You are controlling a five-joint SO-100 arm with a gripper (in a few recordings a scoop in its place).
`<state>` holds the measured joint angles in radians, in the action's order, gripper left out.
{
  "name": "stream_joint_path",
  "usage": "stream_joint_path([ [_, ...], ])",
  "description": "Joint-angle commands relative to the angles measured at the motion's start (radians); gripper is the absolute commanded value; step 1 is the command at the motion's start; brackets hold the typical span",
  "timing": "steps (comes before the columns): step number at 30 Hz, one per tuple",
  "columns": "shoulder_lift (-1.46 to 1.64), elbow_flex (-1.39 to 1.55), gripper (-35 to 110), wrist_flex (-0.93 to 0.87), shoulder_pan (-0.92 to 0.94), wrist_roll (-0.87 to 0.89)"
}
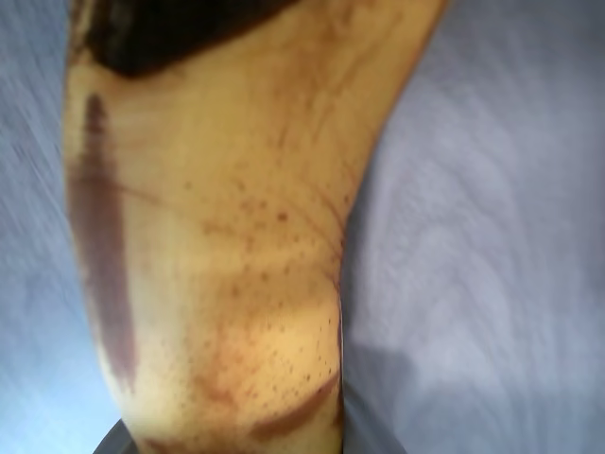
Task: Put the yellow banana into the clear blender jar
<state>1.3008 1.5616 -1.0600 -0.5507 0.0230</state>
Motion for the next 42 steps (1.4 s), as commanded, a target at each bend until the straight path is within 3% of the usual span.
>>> stream_joint_path([
  [1,0.133,-0.026,10,-0.021,-0.012,0.015],
  [21,0.647,-0.026,10,-0.109,-0.114,0.049],
  [42,1.121,-0.018,10,0.063,-0.17,0.075],
])
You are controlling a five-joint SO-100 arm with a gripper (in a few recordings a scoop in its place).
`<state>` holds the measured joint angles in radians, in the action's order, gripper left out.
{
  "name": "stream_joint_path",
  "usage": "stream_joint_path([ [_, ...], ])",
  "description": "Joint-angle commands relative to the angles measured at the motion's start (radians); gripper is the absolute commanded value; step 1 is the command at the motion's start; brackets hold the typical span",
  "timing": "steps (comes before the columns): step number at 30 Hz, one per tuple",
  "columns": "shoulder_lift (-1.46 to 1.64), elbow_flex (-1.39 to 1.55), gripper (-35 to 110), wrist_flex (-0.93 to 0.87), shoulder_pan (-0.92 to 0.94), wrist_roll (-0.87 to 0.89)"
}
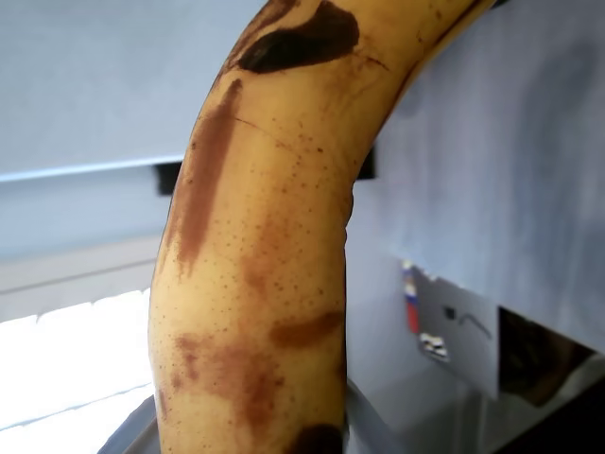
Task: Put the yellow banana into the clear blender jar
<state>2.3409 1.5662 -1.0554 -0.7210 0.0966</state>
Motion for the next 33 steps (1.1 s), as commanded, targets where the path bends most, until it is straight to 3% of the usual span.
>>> stream_joint_path([
  [1,0.092,-0.023,10,0.069,0.008,0.002],
  [20,0.249,-0.031,10,0.227,0.161,-0.017],
  [33,0.285,-0.031,10,0.241,0.552,-0.009],
])
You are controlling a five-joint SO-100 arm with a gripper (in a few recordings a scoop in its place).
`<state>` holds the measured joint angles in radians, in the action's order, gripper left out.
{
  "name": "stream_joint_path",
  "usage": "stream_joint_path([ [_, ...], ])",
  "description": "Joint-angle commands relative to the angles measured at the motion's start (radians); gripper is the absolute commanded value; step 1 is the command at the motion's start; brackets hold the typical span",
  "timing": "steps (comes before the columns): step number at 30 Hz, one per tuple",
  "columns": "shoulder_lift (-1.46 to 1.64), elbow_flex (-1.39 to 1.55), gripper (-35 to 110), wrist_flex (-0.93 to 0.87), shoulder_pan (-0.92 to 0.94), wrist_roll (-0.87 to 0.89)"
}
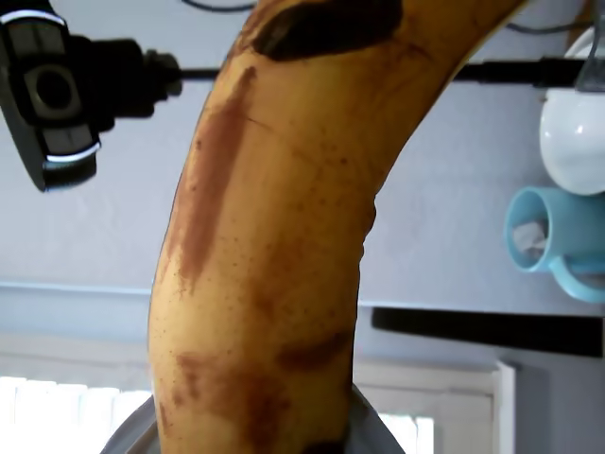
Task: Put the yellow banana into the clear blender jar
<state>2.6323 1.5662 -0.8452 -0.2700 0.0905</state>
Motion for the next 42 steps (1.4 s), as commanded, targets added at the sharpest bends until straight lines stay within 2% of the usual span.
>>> stream_joint_path([
  [1,-0.023,-0.031,10,0.031,0.14,0.014],
  [10,-0.235,-0.031,10,0.026,0.356,0.08],
  [19,-0.437,-0.031,10,0.046,0.383,0.114],
  [34,-0.543,-0.023,10,-0.02,0.4,0.126],
  [42,-0.572,-0.023,25,-0.074,0.408,0.12],
])
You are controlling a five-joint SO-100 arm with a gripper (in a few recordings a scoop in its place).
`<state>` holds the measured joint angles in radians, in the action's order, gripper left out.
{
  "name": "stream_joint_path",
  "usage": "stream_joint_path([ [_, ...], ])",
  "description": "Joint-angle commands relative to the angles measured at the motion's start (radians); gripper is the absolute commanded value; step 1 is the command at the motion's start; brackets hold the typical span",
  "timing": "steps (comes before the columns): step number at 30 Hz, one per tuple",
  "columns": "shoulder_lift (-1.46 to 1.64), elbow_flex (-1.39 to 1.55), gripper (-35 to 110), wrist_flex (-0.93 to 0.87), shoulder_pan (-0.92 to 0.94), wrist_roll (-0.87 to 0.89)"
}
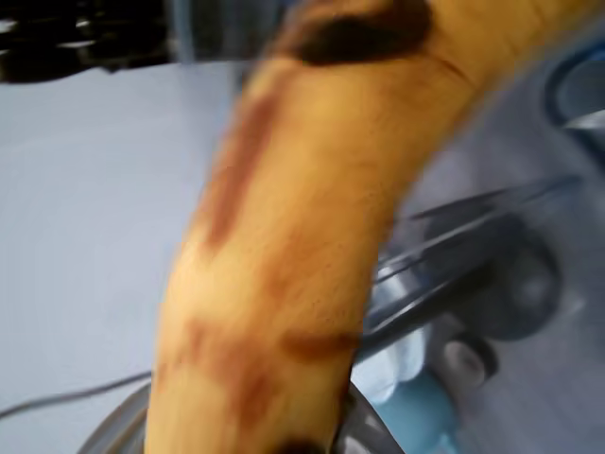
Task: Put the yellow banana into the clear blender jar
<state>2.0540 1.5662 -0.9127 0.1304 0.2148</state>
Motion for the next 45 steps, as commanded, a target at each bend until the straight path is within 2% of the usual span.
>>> stream_joint_path([
  [1,0.008,-0.023,27,-0.009,0.008,-0.005],
  [19,0.078,-0.114,30,-0.041,0.021,-0.003],
  [25,0.058,-0.376,30,-0.265,-0.038,0.002],
  [29,0.095,-0.448,29,-0.413,-0.138,-0.005],
  [35,0.152,-0.439,0,-0.614,-0.252,0.003],
  [39,0.158,-0.416,0,-0.744,-0.307,0.009],
  [45,0.331,-0.097,0,-0.658,-0.314,0.009],
])
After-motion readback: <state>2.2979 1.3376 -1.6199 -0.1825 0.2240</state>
